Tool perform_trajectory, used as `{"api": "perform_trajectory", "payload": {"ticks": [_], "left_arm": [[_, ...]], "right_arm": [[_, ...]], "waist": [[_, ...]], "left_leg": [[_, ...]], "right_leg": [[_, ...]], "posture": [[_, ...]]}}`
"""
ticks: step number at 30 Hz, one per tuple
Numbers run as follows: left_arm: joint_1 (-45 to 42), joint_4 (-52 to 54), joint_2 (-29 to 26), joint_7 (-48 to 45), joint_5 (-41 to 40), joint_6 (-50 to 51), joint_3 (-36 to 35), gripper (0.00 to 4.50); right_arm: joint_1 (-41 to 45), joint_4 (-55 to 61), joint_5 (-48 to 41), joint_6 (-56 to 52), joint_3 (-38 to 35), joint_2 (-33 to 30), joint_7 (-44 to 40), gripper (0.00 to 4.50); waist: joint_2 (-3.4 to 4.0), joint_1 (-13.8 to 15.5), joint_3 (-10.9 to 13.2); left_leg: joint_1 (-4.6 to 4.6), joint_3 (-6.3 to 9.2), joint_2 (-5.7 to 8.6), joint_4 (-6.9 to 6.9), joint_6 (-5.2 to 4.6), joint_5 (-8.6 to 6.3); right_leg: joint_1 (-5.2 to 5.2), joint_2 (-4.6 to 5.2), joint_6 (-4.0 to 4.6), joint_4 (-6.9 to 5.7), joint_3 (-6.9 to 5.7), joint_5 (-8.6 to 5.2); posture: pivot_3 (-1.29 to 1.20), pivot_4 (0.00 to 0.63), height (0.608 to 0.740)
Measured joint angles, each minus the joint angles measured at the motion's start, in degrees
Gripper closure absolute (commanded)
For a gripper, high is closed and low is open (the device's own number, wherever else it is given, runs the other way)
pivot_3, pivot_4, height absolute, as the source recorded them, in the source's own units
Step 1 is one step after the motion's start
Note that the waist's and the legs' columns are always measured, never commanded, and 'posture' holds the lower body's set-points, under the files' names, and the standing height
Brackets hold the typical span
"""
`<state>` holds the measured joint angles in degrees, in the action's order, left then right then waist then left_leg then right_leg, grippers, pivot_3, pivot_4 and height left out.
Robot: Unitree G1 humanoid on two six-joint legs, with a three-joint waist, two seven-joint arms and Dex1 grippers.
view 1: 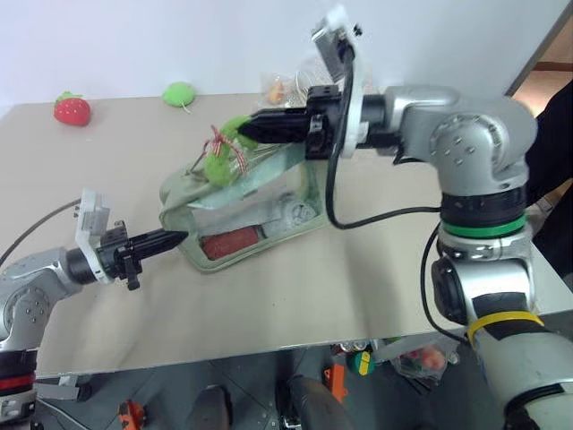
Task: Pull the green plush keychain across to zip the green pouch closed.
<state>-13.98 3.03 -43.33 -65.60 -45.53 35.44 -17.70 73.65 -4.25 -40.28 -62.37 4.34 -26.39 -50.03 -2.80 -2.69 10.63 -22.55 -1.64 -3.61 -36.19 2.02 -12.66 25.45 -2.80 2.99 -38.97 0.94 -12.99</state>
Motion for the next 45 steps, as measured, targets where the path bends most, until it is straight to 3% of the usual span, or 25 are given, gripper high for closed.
{"api": "perform_trajectory", "payload": {"ticks": [5,11,17,21,25,31,38,45], "left_arm": [[-0.93,0.37,0.65,-0.02,-0.55,-0.68,1.62,4.50],[0.30,0.25,0.68,0.12,-0.55,-0.52,1.97,4.50],[2.30,-2.27,0.04,0.40,0.36,0.08,1.11,4.50],[2.57,-2.59,-0.26,0.86,0.57,0.69,0.39,4.50],[2.56,-2.36,-0.03,1.21,0.46,0.77,0.42,4.50],[2.57,-2.22,0.30,1.43,0.42,0.86,0.44,4.50],[2.44,-2.19,0.45,1.43,0.43,0.87,0.56,4.50],[1.89,-1.67,0.54,1.36,0.33,0.87,1.38,4.50]], "right_arm": [[-0.02,-2.14,2.02,3.52,2.75,-4.30,-3.36,4.43],[-5.84,-3.10,2.33,4.01,3.68,-4.51,-3.44,4.43],[-12.63,2.16,-1.64,-3.62,-3.12,5.88,7.34,4.43],[-11.78,-2.12,-8.25,-8.56,-13.33,18.49,16.05,4.43],[-10.33,-5.04,-14.55,-12.75,-19.36,24.74,22.23,4.43],[-11.05,-4.71,-19.62,-15.18,-22.90,26.65,26.51,2.64],[-12.06,-3.17,-25.63,-18.93,-24.43,25.99,29.99,0.11],[-15.31,-0.23,-27.78,-22.53,-22.54,17.43,29.89,0.04]], "waist": [[0.02,-0.05,0.02],[0.02,-0.08,0.01],[0.03,-0.25,0.01],[0.04,-0.64,0.02],[0.03,-0.26,0.01],[0.03,-0.16,0.01],[0.02,-0.15,0.01],[0.03,-0.26,0.01]], "left_leg": [[-0.02,-0.01,0.00,0.01,-0.03,-0.03],[-0.02,-0.03,-0.02,0.02,-0.03,-0.03],[0.07,0.00,-0.17,0.03,-0.03,-0.03],[0.15,0.02,-0.29,0.03,-0.02,0.01],[0.12,0.06,-0.30,0.03,-0.02,0.01],[0.03,-0.01,-0.21,0.02,-0.03,0.00],[0.06,0.04,-0.23,0.03,-0.04,0.00],[0.08,0.00,-0.22,0.04,-0.04,0.00]], "right_leg": [[0.03,-0.01,-0.06,0.00,0.02,-0.04],[0.04,-0.01,-0.07,0.00,0.05,-0.05],[0.06,-0.16,-0.06,-0.09,0.02,-0.04],[0.03,-0.33,0.09,-0.15,0.02,0.07],[0.03,-0.34,0.10,-0.14,-0.04,0.07],[0.03,-0.21,0.07,-0.02,0.04,0.05],[0.01,-0.27,0.07,-0.04,-0.02,0.05],[0.01,-0.27,0.07,-0.03,0.04,0.05]], "posture": [[0.00,0.150,0.740],[0.00,0.150,0.740],[0.00,0.150,0.740],[0.00,0.150,0.740],[0.00,0.150,0.740],[0.00,0.150,0.740],[0.00,0.150,0.740],[0.00,0.150,0.740]]}}
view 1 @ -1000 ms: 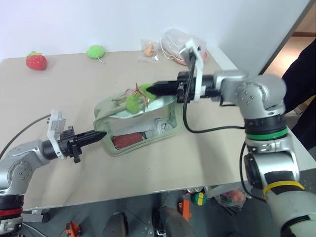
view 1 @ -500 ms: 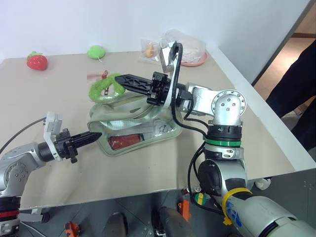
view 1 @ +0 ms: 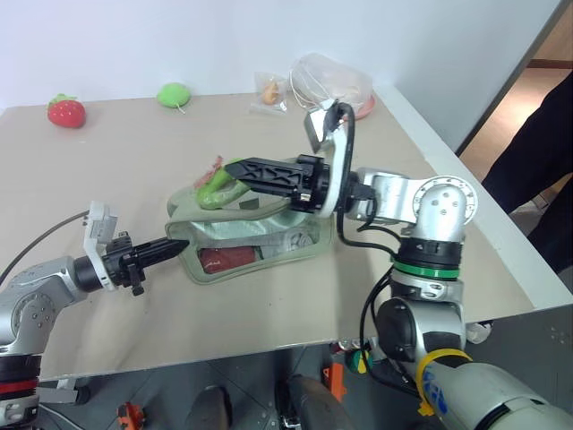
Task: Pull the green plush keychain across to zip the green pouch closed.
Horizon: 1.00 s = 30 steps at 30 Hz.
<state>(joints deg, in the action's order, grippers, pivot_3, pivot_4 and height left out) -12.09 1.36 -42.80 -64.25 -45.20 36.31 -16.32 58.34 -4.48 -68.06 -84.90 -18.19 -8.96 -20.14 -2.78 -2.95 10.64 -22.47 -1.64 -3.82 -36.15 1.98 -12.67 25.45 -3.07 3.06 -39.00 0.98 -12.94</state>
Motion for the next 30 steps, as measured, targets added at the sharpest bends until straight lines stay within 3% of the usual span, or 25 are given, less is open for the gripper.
{"api": "perform_trajectory", "payload": {"ticks": [3,8,12,16,21,26,30], "left_arm": [[0.04,0.00,0.00,0.08,-0.03,-0.01,-0.04,4.50],[0.14,-0.01,0.00,0.13,-0.15,-0.01,-0.13,4.50],[-0.06,-0.12,0.00,0.12,-0.08,-0.01,-0.10,4.50],[-0.58,-0.24,0.02,0.11,0.15,0.00,0.25,4.50],[-0.60,-0.25,0.05,-0.01,0.17,0.03,0.32,4.50],[-0.84,-0.28,0.06,0.00,0.22,0.03,0.45,4.50],[-0.84,-0.27,0.07,0.12,0.21,0.03,0.45,4.50]], "right_arm": [[1.64,-3.72,-5.82,1.19,-4.68,-0.84,1.92,0.04],[2.84,-5.56,-27.34,8.62,-10.72,-0.52,8.61,0.04],[-2.09,-5.22,-37.87,15.45,-6.34,3.84,18.68,0.04],[-4.09,-3.94,-41.42,19.61,-0.92,5.04,23.13,0.04],[-4.35,1.99,-30.56,17.11,7.38,-4.85,17.57,0.04],[1.02,4.43,-4.57,19.57,21.90,-18.85,-0.29,0.04],[5.63,3.56,4.54,22.79,24.24,-21.92,-10.28,0.04]], "waist": [[0.00,0.01,0.00],[0.01,0.05,0.00],[0.02,-0.14,0.01],[0.04,0.12,0.02],[0.03,0.17,0.01],[0.06,0.19,0.03],[0.04,0.19,0.02]], "left_leg": [[0.02,0.03,-0.03,0.04,0.00,0.00],[0.02,0.01,-0.03,0.14,-0.02,-0.01],[0.02,-0.02,-0.04,0.17,-0.02,0.00],[0.02,0.01,-0.03,0.15,-0.03,0.01],[-0.06,-0.04,0.04,0.17,-0.02,0.00],[-0.03,-0.02,0.04,0.23,-0.02,0.00],[0.03,0.01,-0.01,0.38,-0.02,0.00]], "right_leg": [[0.00,-0.08,0.00,0.00,-0.01,0.00],[-0.01,-0.07,-0.01,0.03,0.03,-0.01],[-0.02,-0.06,-0.01,0.02,0.07,-0.01],[-0.01,-0.03,-0.02,0.03,0.04,-0.01],[-0.01,0.10,-0.06,0.20,0.05,-0.03],[0.04,0.03,-0.05,0.22,0.03,-0.03],[0.04,-0.06,-0.02,0.22,0.02,-0.06]], "posture": [[0.00,0.150,0.740],[0.00,0.150,0.740],[0.00,0.150,0.740],[0.00,0.150,0.740],[0.00,0.150,0.740],[0.00,0.150,0.740],[0.00,0.150,0.740]]}}
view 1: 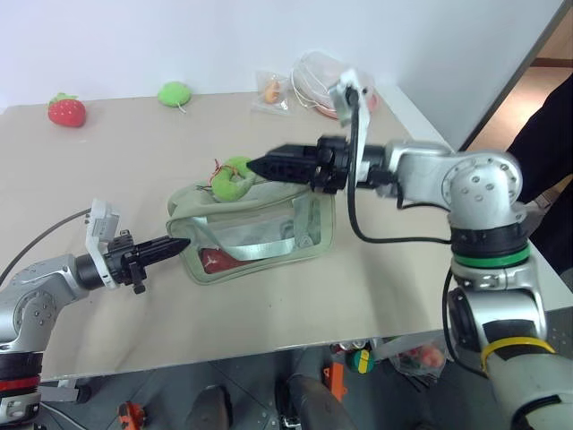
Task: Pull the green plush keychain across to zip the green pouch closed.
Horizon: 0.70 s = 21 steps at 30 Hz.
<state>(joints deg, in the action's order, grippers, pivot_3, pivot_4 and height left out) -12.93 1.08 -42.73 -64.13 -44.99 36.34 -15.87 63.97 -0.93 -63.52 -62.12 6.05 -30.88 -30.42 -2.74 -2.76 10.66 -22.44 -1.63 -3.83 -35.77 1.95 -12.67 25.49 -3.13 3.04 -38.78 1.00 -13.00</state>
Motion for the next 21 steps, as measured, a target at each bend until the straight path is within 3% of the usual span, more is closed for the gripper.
{"api": "perform_trajectory", "payload": {"ticks": [3,11,21], "left_arm": [[0.02,0.01,0.13,0.06,-0.03,0.00,-0.01,4.50],[0.40,0.19,0.41,0.14,-0.16,0.00,-0.02,4.50],[1.01,1.89,0.52,0.46,-0.49,0.38,-0.28,4.50]], "right_arm": [[0.56,-1.06,5.43,0.01,3.23,-0.16,-6.58,0.04],[0.53,-1.09,12.22,-1.46,6.67,1.51,-13.37,0.04],[2.71,-7.51,20.00,0.80,7.01,7.31,-16.01,0.04]], "waist": [[0.00,0.03,0.00],[-0.01,0.04,0.00],[-0.01,0.07,0.00]], "left_leg": [[-0.01,0.01,-0.02,0.02,0.00,0.00],[-0.04,-0.03,0.08,-0.02,0.01,0.00],[-0.02,0.00,0.05,-0.04,0.01,0.00]], "right_leg": [[0.00,0.00,0.02,0.00,-0.02,-0.01],[0.00,0.15,0.02,0.00,0.01,-0.02],[-0.01,0.11,0.02,-0.07,-0.02,-0.01]], "posture": [[0.00,0.150,0.740],[0.00,0.150,0.740],[0.00,0.150,0.740]]}}
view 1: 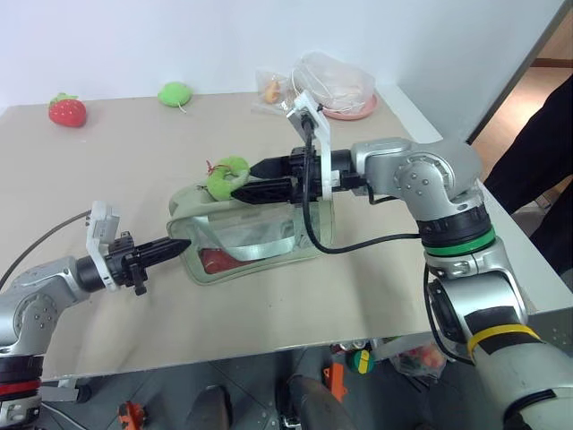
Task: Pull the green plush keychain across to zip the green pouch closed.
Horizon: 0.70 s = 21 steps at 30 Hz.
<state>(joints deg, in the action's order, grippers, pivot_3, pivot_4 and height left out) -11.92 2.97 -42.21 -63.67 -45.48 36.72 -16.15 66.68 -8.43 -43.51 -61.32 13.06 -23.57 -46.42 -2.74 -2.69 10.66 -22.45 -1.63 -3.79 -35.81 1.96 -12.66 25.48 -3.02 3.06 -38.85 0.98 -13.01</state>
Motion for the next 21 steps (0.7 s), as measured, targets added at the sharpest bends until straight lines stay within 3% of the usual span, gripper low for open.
{"api": "perform_trajectory", "payload": {"ticks": [9,14,15,21], "left_arm": [[0.06,0.82,-0.02,-0.10,-0.01,0.67,0.00,4.50],[-0.10,0.84,0.03,-0.16,0.03,0.68,0.14,4.50],[-0.09,0.84,0.10,-0.16,0.03,0.68,0.16,4.50],[-0.10,0.84,0.32,-0.19,0.03,0.66,0.21,4.50]], "right_arm": [[3.76,-9.02,2.76,0.14,-4.88,2.45,-1.43,0.04],[4.18,-9.64,2.75,-0.89,-6.82,5.25,-0.89,1.51],[4.18,-9.64,2.76,-1.08,-7.07,5.46,-0.87,2.06],[4.15,-9.46,3.22,-1.83,-7.24,5.59,-1.03,4.05]], "waist": [[0.00,-0.01,0.00],[0.00,0.01,0.00],[0.00,0.03,0.00],[0.00,0.02,0.00]], "left_leg": [[-0.02,-0.02,0.10,-0.06,0.00,0.00],[-0.05,0.00,0.09,-0.04,0.00,0.00],[-0.06,-0.01,0.11,-0.04,0.01,0.00],[-0.06,-0.02,0.18,-0.06,0.01,0.00]], "right_leg": [[-0.01,0.10,0.00,-0.01,0.02,0.00],[0.00,0.10,-0.02,-0.01,0.01,-0.01],[0.00,0.14,-0.03,-0.01,0.01,-0.01],[-0.01,0.21,-0.03,-0.01,0.02,-0.02]], "posture": [[0.00,0.150,0.740],[0.00,0.150,0.740],[0.00,0.150,0.740],[0.00,0.150,0.740]]}}
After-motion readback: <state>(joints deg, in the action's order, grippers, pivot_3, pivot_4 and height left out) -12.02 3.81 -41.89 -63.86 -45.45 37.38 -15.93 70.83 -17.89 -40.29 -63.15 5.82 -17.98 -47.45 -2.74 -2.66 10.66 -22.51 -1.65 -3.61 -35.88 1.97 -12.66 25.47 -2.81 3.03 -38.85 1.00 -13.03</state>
